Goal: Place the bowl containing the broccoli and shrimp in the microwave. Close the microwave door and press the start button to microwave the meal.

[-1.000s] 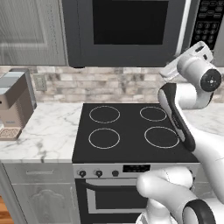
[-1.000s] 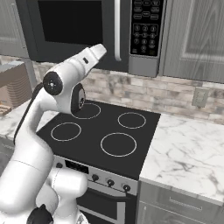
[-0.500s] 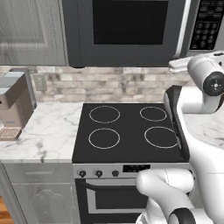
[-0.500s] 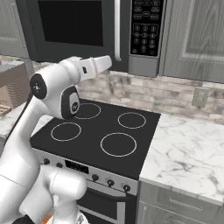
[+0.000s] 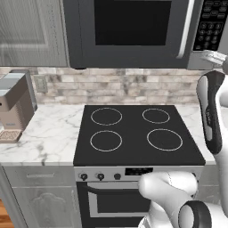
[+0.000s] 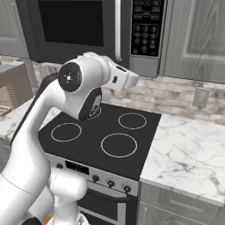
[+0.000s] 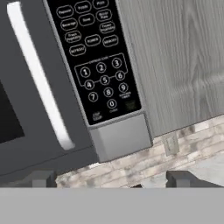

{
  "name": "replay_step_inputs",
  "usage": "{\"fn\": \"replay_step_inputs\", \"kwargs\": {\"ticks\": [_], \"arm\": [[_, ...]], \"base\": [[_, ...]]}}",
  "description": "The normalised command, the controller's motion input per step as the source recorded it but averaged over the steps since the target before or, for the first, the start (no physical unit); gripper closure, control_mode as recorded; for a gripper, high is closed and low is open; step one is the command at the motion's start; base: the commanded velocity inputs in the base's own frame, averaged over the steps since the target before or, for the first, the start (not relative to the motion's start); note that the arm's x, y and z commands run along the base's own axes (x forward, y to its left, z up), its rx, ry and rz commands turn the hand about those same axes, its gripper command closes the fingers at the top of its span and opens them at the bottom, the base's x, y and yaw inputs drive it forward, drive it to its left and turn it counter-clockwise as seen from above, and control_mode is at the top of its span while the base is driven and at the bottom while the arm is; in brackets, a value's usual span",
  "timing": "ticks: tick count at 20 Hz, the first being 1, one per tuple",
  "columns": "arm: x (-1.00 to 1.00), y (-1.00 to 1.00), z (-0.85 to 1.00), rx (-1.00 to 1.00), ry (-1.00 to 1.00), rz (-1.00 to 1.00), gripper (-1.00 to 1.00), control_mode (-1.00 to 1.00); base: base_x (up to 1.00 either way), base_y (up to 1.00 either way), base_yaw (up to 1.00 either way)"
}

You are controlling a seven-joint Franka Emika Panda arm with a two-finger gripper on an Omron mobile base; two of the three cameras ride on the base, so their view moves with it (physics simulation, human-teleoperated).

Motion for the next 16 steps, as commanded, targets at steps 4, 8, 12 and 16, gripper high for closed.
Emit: {"fn": "replay_step_inputs", "kwargs": {"ticks": [4, 8, 12, 16], "arm": [[-0.24, -0.26, 0.14, 0.58, 0.0, 0.0, -1.0, -1.0], [-0.07, -0.23, 0.09, 0.39, 0.04, 0.0, -1.0, -1.0], [-0.07, 0.0, 0.0, 0.13, 0.0, 0.03, -1.0, -1.0], [0.0, 0.0, 0.0, 0.09, -0.03, 0.0, 1.0, -1.0]], "base": [[0.0, 0.0, 0.0], [0.0, 0.0, 0.0], [0.0, 0.0, 0.0], [0.0, 0.0, 0.0]]}}
